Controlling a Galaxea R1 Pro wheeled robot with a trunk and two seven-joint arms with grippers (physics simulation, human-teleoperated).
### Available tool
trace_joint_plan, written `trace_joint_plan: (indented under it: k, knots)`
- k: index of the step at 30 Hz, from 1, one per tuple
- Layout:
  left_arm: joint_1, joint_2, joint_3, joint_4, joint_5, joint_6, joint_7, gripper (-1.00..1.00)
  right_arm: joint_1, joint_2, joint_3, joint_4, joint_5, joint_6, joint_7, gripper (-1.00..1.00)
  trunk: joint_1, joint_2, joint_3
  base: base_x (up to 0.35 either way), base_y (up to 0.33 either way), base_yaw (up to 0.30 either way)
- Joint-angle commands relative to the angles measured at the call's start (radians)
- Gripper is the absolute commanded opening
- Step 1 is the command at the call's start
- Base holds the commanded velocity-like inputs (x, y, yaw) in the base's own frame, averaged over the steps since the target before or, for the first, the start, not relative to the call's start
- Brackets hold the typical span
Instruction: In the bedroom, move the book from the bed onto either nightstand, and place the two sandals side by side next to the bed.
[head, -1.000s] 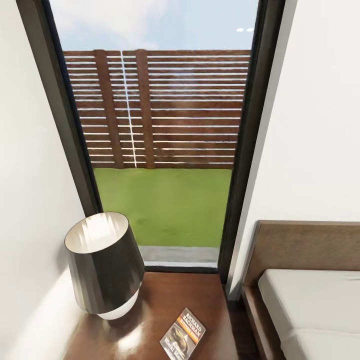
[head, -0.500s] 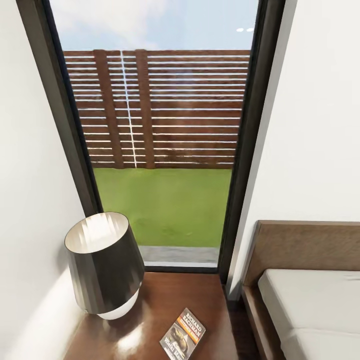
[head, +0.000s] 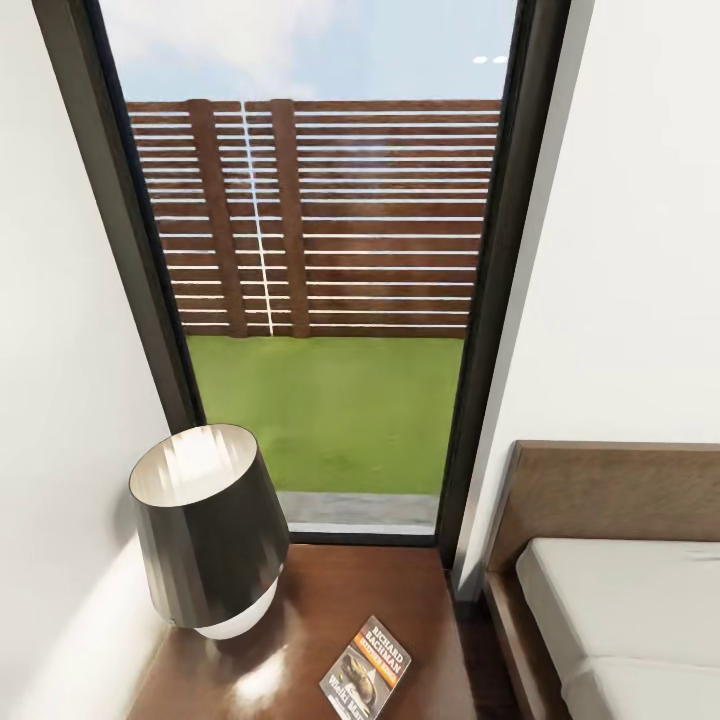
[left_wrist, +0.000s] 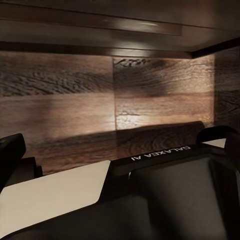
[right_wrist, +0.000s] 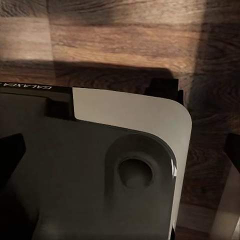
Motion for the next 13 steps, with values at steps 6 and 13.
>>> trace_joint_plan:
  k: [6, 13]
  knots:
    - [-0.001, 0.0, 0.008, 0.001, -0.01, -0.005, -0.002, 1.0, -0.001, 0.0, 0.006, 0.002, -0.011, 0.004, 0.005, 1.0, 0.0, -0.001, -0.001, 0.0, 0.0, 0.0]
    - [-0.001, 0.0, 0.008, 0.001, -0.01, -0.005, -0.002, 1.0, -0.001, 0.0, 0.006, 0.002, -0.011, 0.004, 0.005, 1.0, 0.0, -0.001, -0.001, 0.0, 0.0, 0.0]
